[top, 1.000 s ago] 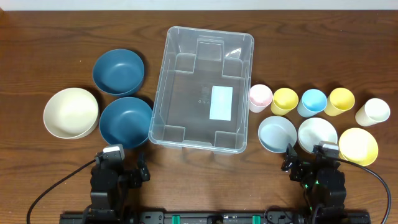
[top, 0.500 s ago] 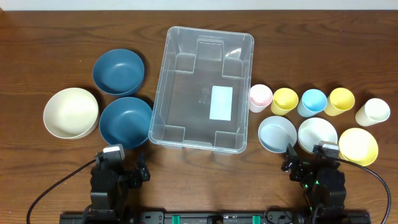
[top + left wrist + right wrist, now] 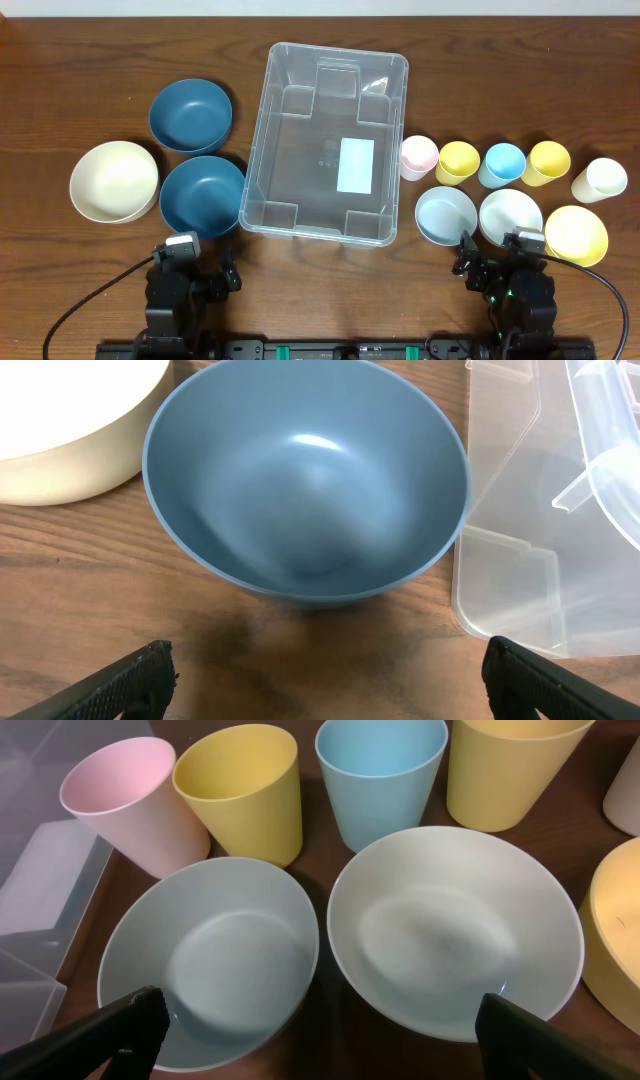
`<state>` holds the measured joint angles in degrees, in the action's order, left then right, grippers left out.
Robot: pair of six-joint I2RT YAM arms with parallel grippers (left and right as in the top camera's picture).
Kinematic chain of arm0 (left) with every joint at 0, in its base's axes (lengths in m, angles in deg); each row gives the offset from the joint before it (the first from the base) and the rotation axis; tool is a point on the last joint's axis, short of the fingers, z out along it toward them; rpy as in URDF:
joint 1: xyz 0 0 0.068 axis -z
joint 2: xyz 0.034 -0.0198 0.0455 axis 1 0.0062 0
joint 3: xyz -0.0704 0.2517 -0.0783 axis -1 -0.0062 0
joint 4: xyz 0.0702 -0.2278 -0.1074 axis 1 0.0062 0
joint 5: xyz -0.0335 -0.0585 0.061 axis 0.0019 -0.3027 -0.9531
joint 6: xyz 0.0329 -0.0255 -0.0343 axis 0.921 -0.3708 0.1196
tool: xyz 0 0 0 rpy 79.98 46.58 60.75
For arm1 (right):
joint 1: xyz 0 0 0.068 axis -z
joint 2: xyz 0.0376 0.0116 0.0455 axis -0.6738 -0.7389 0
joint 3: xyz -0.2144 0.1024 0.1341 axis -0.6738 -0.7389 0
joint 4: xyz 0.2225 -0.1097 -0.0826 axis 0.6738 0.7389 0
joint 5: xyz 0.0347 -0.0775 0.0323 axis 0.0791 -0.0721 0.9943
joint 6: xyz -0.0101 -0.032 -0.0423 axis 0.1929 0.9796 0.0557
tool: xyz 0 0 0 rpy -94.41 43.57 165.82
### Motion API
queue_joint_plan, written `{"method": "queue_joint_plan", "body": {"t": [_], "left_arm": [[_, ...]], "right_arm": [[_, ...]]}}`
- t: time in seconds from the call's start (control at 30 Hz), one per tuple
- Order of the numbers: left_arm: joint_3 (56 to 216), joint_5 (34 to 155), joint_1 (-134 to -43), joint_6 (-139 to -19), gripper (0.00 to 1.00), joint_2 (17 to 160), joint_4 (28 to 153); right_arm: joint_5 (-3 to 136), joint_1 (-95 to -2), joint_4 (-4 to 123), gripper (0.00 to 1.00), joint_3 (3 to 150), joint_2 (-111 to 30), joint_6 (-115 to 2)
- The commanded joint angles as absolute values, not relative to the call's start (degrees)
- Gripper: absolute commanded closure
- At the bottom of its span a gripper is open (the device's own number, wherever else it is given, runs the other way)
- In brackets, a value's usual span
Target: Pack container
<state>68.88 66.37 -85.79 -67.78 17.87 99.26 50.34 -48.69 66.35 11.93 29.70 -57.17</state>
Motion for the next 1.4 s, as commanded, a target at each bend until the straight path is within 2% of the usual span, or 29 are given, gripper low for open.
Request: {"method": "queue_joint_plan", "body": {"t": [0.0, 0.37, 0.53, 0.63, 0.77, 1.0, 1.23, 1.37], "left_arm": [[68.64, 66.52, -85.76, -66.82, 0.02, 17.48, 99.43], [68.64, 66.19, -85.76, -67.11, 0.02, 17.48, 97.84], [68.72, 74.19, -85.76, -74.21, 0.02, 17.48, 92.24], [68.94, 79.74, -85.76, -74.14, 0.02, 17.52, 88.96], [72.02, 80.71, -85.76, -71.19, 0.02, 19.84, 89.9], [88.04, 75.22, -85.76, -69.88, 0.02, 41.24, 95.91], [114.03, 63.37, -85.98, -67.52, 0.02, 62.48, 102.99], [126.73, 62.83, -88.87, -62.67, 0.02, 72.78, 108.66]], "right_arm": [[50.51, -48.32, 66.55, 0.01, 11.66, 30.18, -57.78], [50.51, -48.32, 66.57, 0.01, 11.66, 30.18, -57.78], [50.51, -48.32, 66.57, 0.01, 11.66, 30.18, -57.78], [50.51, -48.32, 66.55, 0.01, 11.66, 30.18, -57.78], [50.51, -48.32, 66.57, 0.01, 11.66, 30.18, -57.78], [50.51, -48.32, 66.57, 0.01, 11.66, 30.18, -57.78], [50.51, -48.32, 66.57, 0.01, 11.66, 30.18, -57.78], [50.51, -48.32, 66.57, 0.01, 11.66, 30.18, -57.78]]}}
